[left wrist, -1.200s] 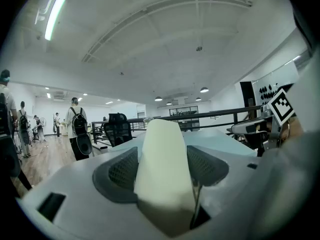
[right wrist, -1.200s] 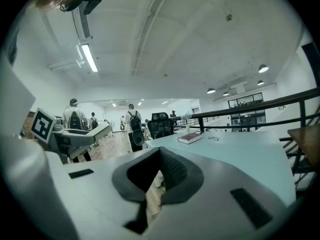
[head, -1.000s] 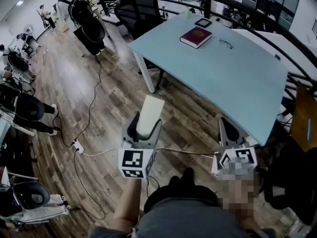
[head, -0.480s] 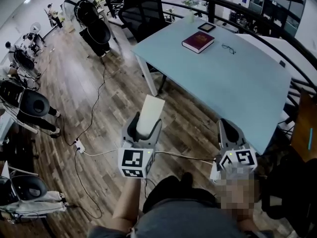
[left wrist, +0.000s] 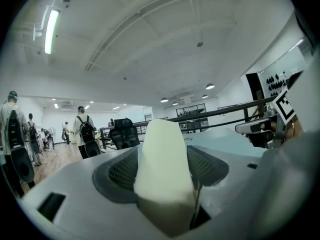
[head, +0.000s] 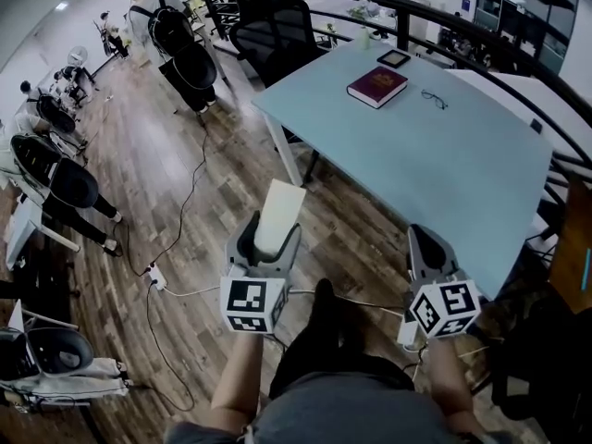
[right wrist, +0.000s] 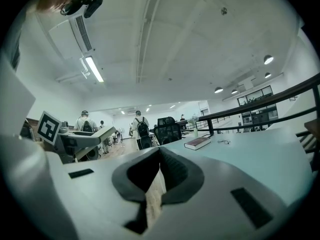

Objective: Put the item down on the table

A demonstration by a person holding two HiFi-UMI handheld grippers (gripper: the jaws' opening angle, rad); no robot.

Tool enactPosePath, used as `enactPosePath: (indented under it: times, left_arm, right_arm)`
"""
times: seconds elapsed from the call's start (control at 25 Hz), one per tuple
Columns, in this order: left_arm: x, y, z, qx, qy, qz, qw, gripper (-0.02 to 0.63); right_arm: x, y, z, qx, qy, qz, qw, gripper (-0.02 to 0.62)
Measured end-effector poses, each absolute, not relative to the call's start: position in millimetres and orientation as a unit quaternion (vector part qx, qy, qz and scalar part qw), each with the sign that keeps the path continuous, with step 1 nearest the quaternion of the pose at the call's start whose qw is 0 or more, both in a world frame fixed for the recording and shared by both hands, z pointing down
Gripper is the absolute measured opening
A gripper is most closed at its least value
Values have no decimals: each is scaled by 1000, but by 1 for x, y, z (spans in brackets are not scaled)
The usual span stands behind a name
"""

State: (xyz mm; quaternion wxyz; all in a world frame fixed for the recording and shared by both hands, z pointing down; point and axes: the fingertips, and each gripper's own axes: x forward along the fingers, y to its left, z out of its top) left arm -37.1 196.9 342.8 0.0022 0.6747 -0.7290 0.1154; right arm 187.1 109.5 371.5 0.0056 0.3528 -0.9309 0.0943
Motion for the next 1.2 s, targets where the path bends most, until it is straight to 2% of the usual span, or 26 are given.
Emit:
enactPosePath:
  times: [0.4, 1.2]
  left_arm:
    - [-74, 141, 346, 676, -728, 115, 2, 311]
    - [-233, -12, 357, 686, -721, 98, 22, 311]
  right_arm:
    - [140, 59, 371, 343, -934, 96, 14, 3]
    - [-15, -88, 369, 362, -927, 99, 27, 3]
